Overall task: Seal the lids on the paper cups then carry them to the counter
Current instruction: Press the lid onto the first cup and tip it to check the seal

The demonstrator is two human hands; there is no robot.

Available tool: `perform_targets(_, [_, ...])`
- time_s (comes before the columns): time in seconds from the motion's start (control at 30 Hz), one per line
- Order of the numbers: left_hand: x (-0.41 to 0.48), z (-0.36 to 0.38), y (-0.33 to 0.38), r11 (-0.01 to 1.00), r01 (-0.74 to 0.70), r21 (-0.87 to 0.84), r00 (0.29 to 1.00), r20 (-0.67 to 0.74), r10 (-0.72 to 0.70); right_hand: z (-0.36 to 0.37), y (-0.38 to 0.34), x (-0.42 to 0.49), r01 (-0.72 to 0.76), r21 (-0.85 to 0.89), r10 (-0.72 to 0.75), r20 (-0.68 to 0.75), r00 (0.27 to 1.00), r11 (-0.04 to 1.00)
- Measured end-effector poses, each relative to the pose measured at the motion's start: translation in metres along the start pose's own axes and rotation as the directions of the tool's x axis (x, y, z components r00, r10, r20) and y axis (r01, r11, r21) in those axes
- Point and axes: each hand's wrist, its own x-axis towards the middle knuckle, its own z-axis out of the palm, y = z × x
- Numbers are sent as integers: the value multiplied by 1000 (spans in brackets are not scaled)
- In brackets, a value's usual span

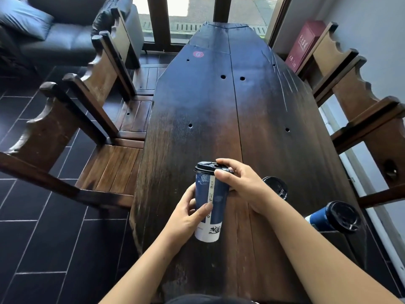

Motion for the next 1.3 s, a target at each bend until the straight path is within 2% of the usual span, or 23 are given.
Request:
perform_targets(0.27, [-22,8,18,999,15,-31,995,100,-12,-18,-38,-17,-25,73,25,5,1000,997])
perform_targets(0.8, [-21,13,18,996,37,-81,997,64,-32,-22,-48,-21,-66,35,64,51,997,997])
perform_targets(1.03, [-17,13,11,991,60,-118,995,92,-49,-22,-40,-17,-103,47,100,55,993,994])
perform_targets(1.3, [12,-1,-10,997,40,69,996,78,-46,-19,-10,2,-105,-15,106,49,993,994])
